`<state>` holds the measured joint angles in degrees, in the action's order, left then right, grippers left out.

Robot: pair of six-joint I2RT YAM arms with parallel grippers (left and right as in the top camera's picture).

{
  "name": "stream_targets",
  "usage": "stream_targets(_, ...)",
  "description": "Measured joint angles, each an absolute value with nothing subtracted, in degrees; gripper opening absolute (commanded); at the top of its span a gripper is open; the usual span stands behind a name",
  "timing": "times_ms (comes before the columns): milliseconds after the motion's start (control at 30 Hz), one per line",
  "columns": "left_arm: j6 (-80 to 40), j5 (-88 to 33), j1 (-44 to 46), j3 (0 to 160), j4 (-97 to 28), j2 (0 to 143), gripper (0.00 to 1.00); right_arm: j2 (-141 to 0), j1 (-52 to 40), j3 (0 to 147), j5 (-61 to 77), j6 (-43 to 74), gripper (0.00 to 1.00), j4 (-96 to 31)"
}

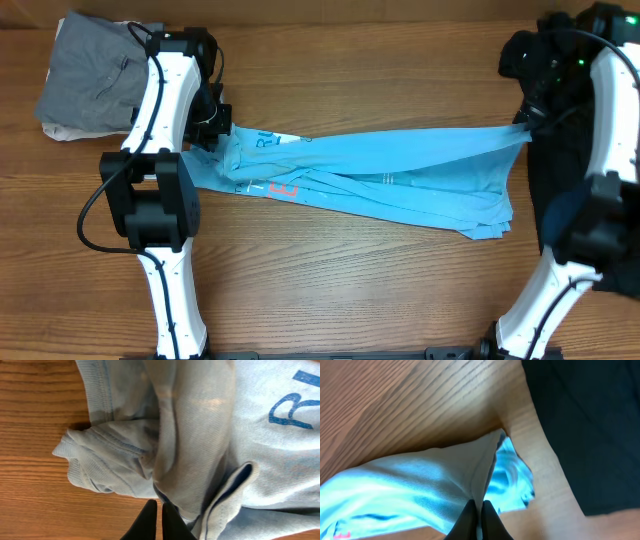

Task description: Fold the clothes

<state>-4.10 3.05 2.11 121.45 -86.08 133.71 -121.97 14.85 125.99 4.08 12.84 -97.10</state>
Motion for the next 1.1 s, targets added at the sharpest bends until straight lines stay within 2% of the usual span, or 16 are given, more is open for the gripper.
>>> stream_targets(200, -4.10, 3.03, 2.15, 121.43, -85.49, 133.71, 0.08, -112.99, 14.79, 115.74, 3.75, 12.21, 0.04, -95.20)
stream_targets(500, -4.08, 3.03, 2.13, 121.40, -85.49, 133.71, 0.09, -113.10, 13.80, 89.71, 3.64, 11.97, 0.04, -82.28)
stream_targets(633, -4.08, 3.05, 2.13, 121.40, -85.49, 133.71, 0.09, -113.10, 13.91, 83.46, 3.62, 11.94, 0.04, -77.84)
stream_targets(667, -4.08, 3.05, 2.13, 121.40, -85.47, 133.71, 0.10, -113.10, 14.06, 82.43, 3.60, 11.92, 0.07, -77.28)
stream_targets(767, -4.08, 3.05, 2.13, 121.40, -85.47, 133.71, 0.12, -113.10, 14.85, 80.77, 3.62, 11.97, 0.34, -76.47)
stream_targets(833, -4.08, 3.05, 2.15, 121.40, -85.34, 133.71, 0.14, -113.10, 15.66, 80.75, 3.62, 11.92, 0.60, -75.31)
stream_targets(867, -4.08, 3.05, 2.15, 121.40, -85.23, 133.71, 0.15, -113.10, 16.05, 80.75, 3.60, 11.97, 0.65, -74.98)
stream_targets(967, -4.08, 3.03, 2.15, 121.40, -85.08, 133.71, 0.22, -113.10, 17.17, 80.75, 3.68, 12.16, 0.69, -73.54)
stream_targets(1067, -4.21, 3.03, 2.15, 121.40, -85.01, 133.71, 0.44, -113.10, 17.63, 80.75, 3.84, 12.16, 0.70, -71.55)
stream_targets(1100, -4.36, 3.01, 2.15, 121.40, -84.90, 133.71, 0.56, -113.10, 17.63, 80.75, 3.88, 12.08, 0.70, -70.76)
